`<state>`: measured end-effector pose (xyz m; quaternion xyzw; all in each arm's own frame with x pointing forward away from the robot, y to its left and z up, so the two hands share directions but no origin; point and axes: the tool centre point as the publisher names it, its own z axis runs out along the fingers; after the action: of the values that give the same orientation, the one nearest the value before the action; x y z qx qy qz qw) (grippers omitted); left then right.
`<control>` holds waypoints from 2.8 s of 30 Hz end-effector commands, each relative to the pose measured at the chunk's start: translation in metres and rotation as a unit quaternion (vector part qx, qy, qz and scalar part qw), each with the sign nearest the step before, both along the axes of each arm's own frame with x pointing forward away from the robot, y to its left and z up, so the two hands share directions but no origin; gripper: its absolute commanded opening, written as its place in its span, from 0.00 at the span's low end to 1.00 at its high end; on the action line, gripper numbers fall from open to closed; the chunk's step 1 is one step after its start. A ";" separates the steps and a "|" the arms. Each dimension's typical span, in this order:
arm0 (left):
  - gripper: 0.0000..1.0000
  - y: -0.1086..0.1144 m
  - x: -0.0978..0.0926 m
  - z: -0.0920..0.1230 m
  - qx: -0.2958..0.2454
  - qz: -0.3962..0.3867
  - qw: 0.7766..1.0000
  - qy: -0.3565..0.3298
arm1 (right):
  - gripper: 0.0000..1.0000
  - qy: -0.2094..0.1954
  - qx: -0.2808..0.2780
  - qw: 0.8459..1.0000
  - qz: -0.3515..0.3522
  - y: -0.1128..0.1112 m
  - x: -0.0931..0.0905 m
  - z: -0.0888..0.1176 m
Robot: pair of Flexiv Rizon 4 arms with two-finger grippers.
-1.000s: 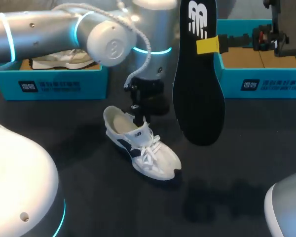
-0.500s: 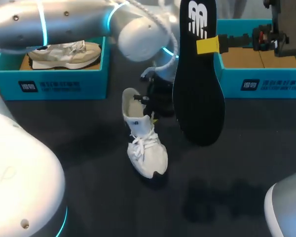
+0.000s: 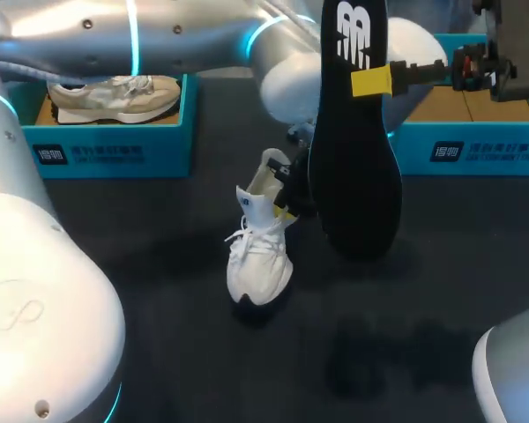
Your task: Take the shoe out of the shoebox, open the shoe tongue, remove and reinsert the insole, then place the shoe into the shoebox
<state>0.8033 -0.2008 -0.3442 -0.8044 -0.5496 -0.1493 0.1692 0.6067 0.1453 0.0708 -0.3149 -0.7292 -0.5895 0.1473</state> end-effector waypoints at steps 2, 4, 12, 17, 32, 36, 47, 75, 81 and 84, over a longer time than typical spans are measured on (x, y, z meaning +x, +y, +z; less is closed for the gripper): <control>0.00 -0.009 0.004 -0.005 0.066 0.016 0.998 -0.012 | 0.00 0.002 -0.003 1.000 0.001 0.004 0.003 0.002; 0.00 -0.010 0.004 -0.005 0.069 0.030 0.997 -0.016 | 0.00 0.002 -0.003 1.000 0.001 0.004 0.003 0.002; 0.00 -0.015 0.009 -0.008 0.082 0.097 0.992 -0.006 | 0.00 0.002 -0.003 1.000 0.001 0.004 0.003 0.002; 0.00 -0.019 0.012 -0.014 0.089 0.112 0.990 -0.003 | 0.00 0.002 -0.003 1.000 0.001 0.004 0.003 0.002; 0.00 -0.025 0.020 -0.033 0.108 0.140 0.984 0.012 | 0.00 0.002 -0.003 1.000 0.001 0.004 0.003 0.002; 0.55 -0.024 0.018 -0.032 0.108 0.139 0.984 0.012 | 0.00 0.002 -0.003 1.000 0.001 0.004 0.003 0.002; 1.00 -0.025 0.019 -0.011 0.068 0.156 0.985 0.025 | 0.00 0.002 -0.003 1.000 0.001 0.004 0.003 0.002; 1.00 -0.025 0.039 0.087 -0.256 0.203 0.936 0.133 | 0.00 0.002 -0.003 1.000 0.001 0.004 0.003 0.002; 1.00 -0.025 0.039 0.092 -0.265 0.192 0.937 0.124 | 0.00 0.002 -0.003 1.000 0.001 0.004 0.003 0.002; 1.00 -0.025 0.039 0.092 -0.265 0.192 0.937 0.124 | 0.00 0.002 -0.003 1.000 0.001 0.004 0.003 0.002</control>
<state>0.8458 -0.2310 -0.2500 -0.7201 -0.6812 0.0823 0.1028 0.6067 0.1453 0.0708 -0.3149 -0.7292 -0.5895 0.1473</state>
